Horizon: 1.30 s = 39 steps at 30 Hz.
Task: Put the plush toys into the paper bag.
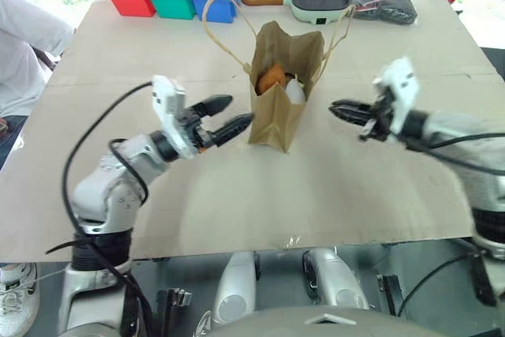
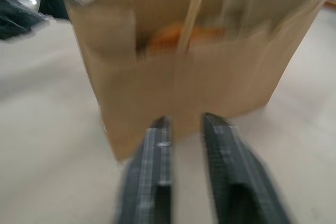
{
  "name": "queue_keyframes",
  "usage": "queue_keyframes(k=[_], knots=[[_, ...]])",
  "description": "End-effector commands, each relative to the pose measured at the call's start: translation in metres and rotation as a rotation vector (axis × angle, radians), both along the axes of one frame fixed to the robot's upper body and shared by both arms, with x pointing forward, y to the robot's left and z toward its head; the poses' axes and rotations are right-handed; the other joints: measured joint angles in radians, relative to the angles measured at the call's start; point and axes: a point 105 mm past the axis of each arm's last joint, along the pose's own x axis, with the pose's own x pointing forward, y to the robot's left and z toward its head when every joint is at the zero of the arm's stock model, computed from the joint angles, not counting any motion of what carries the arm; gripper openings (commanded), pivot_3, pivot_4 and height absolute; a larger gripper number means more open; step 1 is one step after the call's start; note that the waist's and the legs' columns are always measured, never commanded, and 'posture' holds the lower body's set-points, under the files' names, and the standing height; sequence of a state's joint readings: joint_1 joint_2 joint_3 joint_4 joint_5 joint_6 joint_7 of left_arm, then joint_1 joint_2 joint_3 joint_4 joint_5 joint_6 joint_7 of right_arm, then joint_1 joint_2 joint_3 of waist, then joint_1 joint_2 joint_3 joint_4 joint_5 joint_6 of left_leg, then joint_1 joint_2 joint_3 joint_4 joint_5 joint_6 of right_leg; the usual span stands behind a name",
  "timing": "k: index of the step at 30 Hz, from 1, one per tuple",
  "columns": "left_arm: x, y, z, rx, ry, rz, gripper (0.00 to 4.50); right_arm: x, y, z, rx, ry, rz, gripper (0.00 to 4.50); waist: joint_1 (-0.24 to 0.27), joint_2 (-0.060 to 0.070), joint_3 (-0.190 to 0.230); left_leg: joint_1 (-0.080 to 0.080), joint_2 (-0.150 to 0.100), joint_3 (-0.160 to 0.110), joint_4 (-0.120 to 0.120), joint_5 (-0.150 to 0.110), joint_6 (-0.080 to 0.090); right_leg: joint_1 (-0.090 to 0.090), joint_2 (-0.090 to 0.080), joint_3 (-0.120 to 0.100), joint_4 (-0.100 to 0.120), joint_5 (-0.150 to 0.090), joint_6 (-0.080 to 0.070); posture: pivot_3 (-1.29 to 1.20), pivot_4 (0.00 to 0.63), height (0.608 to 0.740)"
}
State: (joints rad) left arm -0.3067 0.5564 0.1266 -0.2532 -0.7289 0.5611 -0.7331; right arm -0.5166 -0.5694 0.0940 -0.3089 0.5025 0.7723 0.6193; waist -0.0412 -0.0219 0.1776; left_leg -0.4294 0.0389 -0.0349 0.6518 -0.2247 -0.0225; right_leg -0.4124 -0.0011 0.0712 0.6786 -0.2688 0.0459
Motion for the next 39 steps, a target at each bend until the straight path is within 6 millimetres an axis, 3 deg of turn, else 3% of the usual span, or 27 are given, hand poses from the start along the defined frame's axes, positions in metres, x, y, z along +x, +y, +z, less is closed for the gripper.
queue_keyframes(k=[1, 4, 10, 14, 18, 20, 24, 26, 27, 29, 32, 35, 36, 39], knots=[[-0.002, -0.014, 0.006, 0.028, -0.066, -0.010, 4.50, 0.016, 0.016, 0.005, 0.035, -0.091, -0.008, 0.02, 0.000, 0.000, 0.000, 0.000, 0.000, 0.000, 0.000, 0.000, 0.000, 0.000, 0.000, 0.000, 0.000, 0.000, 0.000, 0.00, 0.150, 0.740], [0.002, -0.027, 0.005, 0.052, -0.099, -0.007, 4.50, 0.027, 0.042, 0.005, 0.100, -0.100, 0.041, 0.02, 0.001, 0.001, 0.000, 0.000, 0.000, 0.000, 0.000, 0.000, 0.000, 0.000, 0.000, 0.000, 0.000, 0.000, 0.000, 0.00, 0.150, 0.740], [0.010, -0.036, 0.003, 0.089, -0.153, 0.098, 4.50, 0.032, 0.063, 0.002, 0.224, -0.061, 0.081, 0.02, 0.009, 0.000, 0.000, -0.001, 0.000, -0.001, 0.000, 0.000, 0.000, 0.000, -0.001, -0.002, 0.000, 0.000, 0.000, 0.00, 0.150, 0.740], [0.021, -0.033, 0.002, 0.062, -0.161, 0.231, 4.50, 0.036, 0.076, -0.011, 0.257, -0.013, 0.094, 0.02, 0.008, 0.000, 0.000, 0.000, 0.000, -0.001, 0.000, 0.000, 0.000, 0.000, -0.001, -0.001, 0.001, 0.000, 0.000, 0.00, 0.150, 0.740], [0.028, -0.028, 0.002, 0.069, -0.172, 0.302, 4.50, 0.037, 0.088, -0.012, 0.273, -0.011, 0.111, 0.02, 0.006, 0.000, 0.000, 0.000, 0.000, -0.001, 0.000, 0.000, 0.000, 0.000, -0.001, -0.001, 0.001, 0.000, 0.000, 0.00, 0.150, 0.740], [0.036, -0.025, -0.002, 0.056, -0.153, 0.381, 4.50, 0.033, 0.083, -0.011, 0.264, -0.042, 0.117, 0.02, 0.008, 0.000, 0.000, 0.000, 0.000, -0.001, 0.000, 0.000, 0.000, 0.000, -0.001, -0.001, 0.001, 0.000, 0.000, 0.00, 0.150, 0.740], [0.037, -0.025, -0.010, 0.047, -0.137, 0.400, 3.36, 0.020, 0.067, -0.005, 0.203, -0.143, 0.120, 0.00, 0.016, 0.000, 0.000, 0.000, -0.001, -0.001, 0.000, 0.000, 0.000, 0.000, -0.001, -0.002, 0.001, 0.001, 0.000, 0.00, 0.150, 0.740], [0.039, -0.026, -0.012, 0.044, -0.145, 0.408, 2.36, 0.006, 0.057, 0.002, 0.186, -0.192, 0.144, 0.00, 0.017, 0.000, 0.000, -0.001, -0.001, -0.001, 0.000, 0.000, 0.000, 0.000, -0.002, -0.002, 0.001, 0.001, 0.000, 0.00, 0.150, 0.740], [0.040, -0.025, -0.011, 0.040, -0.157, 0.403, 1.60, -0.003, 0.052, 0.008, 0.204, -0.208, 0.159, 0.39, 0.019, 0.000, 0.000, -0.001, -0.001, -0.001, 0.000, 0.000, 0.000, 0.000, -0.002, -0.002, 0.001, 0.001, 0.000, 0.00, 0.150, 0.740], [0.042, -0.017, -0.006, 0.038, -0.194, 0.369, 1.32, -0.025, 0.037, 0.018, 0.221, -0.245, 0.185, 0.78, 0.015, 0.000, 0.000, 0.000, -0.001, -0.001, 0.000, 0.000, 0.000, 0.000, -0.001, -0.001, 0.001, 0.001, 0.000, 0.00, 0.150, 0.740], [0.041, -0.004, 0.010, 0.051, -0.279, 0.205, 0.09, -0.053, 0.016, 0.025, 0.176, -0.287, 0.177, 2.05, 0.025, 0.001, 0.000, -0.001, -0.001, -0.003, 0.000, 0.000, 0.000, 0.000, -0.001, -0.003, 0.001, 0.000, 0.000, 0.00, 0.150, 0.740], [0.041, 0.014, 0.023, 0.082, -0.339, 0.043, 0.00, -0.071, 0.004, 0.025, 0.128, -0.286, 0.173, 3.41, 0.023, 0.001, 0.000, -0.001, -0.001, -0.002, 0.000, 0.000, 0.000, 0.000, -0.001, -0.003, 0.001, 0.000, 0.000, 0.00, 0.150, 0.740], [0.045, 0.020, 0.027, 0.108, -0.344, -0.034, 0.00, -0.074, -0.005, 0.027, 0.129, -0.287, 0.147, 3.67, 0.023, 0.001, 0.000, 0.000, -0.001, -0.001, 0.001, 0.000, 0.000, 0.001, -0.001, -0.002, 0.001, 0.000, 0.000, 0.00, 0.150, 0.740], [0.052, 0.032, 0.037, 0.135, -0.352, -0.190, 0.00, -0.078, -0.022, 0.031, 0.113, -0.286, 0.091, 3.67, 0.027, 0.000, 0.000, 0.000, -0.001, -0.002, 0.001, 0.000, 0.000, 0.002, 0.000, -0.003, 0.001, 0.000, 0.000, 0.00, 0.150, 0.740]])
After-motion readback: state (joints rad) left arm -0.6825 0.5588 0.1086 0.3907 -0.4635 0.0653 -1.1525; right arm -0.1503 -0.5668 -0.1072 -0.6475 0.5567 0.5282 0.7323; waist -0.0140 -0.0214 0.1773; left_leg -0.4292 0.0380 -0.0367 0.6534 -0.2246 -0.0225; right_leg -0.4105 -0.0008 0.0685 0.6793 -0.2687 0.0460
